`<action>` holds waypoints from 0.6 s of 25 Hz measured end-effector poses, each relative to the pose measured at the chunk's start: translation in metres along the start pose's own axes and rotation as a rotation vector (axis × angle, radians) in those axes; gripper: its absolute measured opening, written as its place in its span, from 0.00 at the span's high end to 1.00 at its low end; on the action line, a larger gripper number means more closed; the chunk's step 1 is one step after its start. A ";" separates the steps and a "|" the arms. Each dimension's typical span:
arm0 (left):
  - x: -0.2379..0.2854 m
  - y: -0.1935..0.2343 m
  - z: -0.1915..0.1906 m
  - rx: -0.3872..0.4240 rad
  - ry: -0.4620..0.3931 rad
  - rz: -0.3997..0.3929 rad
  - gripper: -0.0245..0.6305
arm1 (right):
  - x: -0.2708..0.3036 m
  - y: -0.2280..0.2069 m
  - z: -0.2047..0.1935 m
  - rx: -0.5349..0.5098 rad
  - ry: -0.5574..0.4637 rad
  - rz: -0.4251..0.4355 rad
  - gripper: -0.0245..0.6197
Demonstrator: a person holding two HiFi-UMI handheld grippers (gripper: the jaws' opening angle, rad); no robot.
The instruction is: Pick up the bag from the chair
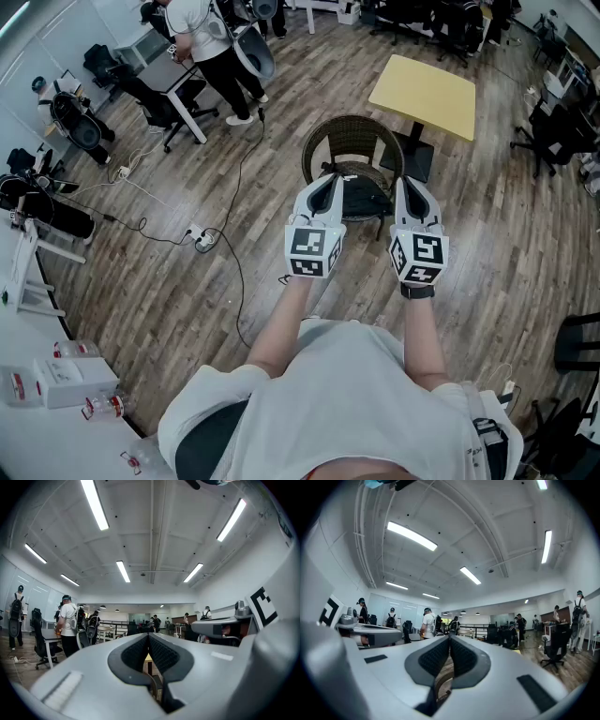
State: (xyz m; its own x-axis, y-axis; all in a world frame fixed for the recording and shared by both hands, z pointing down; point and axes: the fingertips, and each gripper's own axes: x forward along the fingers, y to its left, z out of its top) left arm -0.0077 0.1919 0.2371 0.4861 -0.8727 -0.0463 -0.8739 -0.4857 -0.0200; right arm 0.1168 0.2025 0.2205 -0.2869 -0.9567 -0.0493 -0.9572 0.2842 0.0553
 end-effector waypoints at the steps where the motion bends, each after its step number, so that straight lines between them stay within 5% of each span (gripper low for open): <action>1: 0.002 -0.002 0.000 0.000 0.000 -0.002 0.95 | -0.001 -0.001 0.002 -0.003 -0.015 0.008 0.94; 15: 0.010 -0.047 -0.008 0.028 0.024 0.051 0.94 | -0.025 -0.043 -0.008 -0.041 -0.005 0.025 0.94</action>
State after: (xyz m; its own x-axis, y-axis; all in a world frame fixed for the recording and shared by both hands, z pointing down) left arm 0.0386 0.2055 0.2457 0.4403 -0.8975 -0.0245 -0.8973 -0.4390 -0.0466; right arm 0.1651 0.2139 0.2274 -0.3112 -0.9489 -0.0528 -0.9473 0.3052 0.0974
